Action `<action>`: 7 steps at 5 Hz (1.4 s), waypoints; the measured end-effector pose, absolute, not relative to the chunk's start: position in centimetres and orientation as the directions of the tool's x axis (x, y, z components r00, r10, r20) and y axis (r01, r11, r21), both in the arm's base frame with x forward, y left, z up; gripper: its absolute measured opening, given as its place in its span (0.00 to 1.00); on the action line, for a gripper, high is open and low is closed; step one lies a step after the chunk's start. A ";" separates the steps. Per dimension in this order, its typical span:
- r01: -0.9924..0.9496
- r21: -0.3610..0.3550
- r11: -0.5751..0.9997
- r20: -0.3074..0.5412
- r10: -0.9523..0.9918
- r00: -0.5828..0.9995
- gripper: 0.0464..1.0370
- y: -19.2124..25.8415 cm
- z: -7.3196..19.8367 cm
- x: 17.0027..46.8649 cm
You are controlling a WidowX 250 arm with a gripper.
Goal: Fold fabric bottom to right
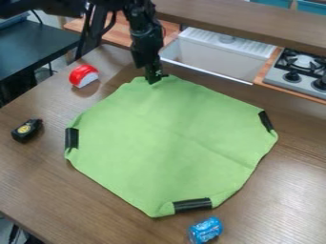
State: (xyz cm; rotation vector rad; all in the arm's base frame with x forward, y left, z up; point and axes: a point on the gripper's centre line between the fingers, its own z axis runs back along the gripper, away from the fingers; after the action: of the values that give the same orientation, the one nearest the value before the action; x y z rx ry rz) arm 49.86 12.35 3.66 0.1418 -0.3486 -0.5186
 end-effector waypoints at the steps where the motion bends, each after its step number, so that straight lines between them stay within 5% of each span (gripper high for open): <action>1: 0.460 0.232 0.857 0.287 -0.512 0.810 0.96 12.4 3.9 50.1; 2: 0.464 0.229 0.856 0.268 -0.513 0.815 0.91 12.4 3.0 50.0; 5: 0.463 0.238 0.854 0.260 -0.515 0.817 0.16 11.6 2.1 49.8; 7: 0.461 0.235 0.856 0.263 -0.512 0.818 0.00 11.4 1.9 48.9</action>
State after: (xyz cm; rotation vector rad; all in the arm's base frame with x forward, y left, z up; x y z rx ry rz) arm 48.86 11.43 1.91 0.1642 -0.3258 -0.5209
